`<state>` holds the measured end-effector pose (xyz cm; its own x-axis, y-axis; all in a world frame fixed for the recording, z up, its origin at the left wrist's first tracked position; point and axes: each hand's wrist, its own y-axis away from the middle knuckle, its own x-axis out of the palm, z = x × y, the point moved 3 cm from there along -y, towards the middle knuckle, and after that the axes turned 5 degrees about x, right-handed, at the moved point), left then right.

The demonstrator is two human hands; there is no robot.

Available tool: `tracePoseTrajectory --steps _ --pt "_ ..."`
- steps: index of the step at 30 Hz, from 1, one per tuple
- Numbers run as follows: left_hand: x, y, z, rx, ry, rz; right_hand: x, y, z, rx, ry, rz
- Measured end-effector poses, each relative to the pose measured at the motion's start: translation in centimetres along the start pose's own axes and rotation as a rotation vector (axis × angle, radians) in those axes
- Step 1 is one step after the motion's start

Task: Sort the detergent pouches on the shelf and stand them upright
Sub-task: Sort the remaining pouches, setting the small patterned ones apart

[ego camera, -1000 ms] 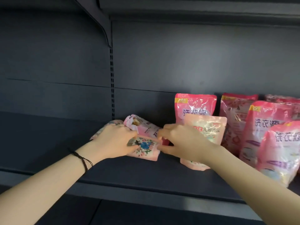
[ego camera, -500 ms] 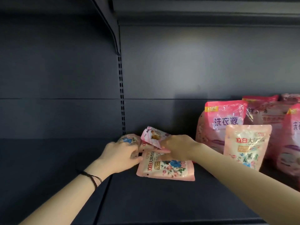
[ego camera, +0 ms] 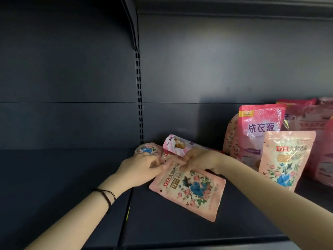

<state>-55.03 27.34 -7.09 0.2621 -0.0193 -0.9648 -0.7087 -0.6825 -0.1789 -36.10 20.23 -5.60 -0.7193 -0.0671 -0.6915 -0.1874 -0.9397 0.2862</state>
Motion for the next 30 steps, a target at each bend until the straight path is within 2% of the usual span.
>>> tracePoseTrajectory --steps 2,6,8,11,16,23,30 --pt "-0.2 -0.1 0.1 -0.027 0.075 0.008 -0.4 0.5 0.5 0.014 -0.223 0.025" --pt "-0.7 -0.3 -0.3 -0.037 0.330 -0.032 -1.5 1.6 1.4 -0.062 -0.388 -0.061" --pt "-1.0 -0.4 -0.9 -0.008 0.597 -0.101 -2.0 2.3 1.7 -0.133 -0.503 -0.101" --pt "-1.4 -0.4 -1.9 -0.089 1.046 -0.174 -2.5 3.8 1.5 -0.278 -0.688 -0.160" --pt "-2.0 -0.7 -4.9 -0.122 1.477 -0.307 -2.0 6.1 0.3 -0.422 -0.882 -0.367" --pt "-2.7 -0.7 -11.7 0.017 1.470 -0.396 -3.3 10.5 -2.8 -0.556 -0.916 -0.561" --pt "-1.3 -1.0 -19.5 0.067 1.524 -0.361 -6.9 14.8 -8.1 -0.521 -0.951 -0.618"
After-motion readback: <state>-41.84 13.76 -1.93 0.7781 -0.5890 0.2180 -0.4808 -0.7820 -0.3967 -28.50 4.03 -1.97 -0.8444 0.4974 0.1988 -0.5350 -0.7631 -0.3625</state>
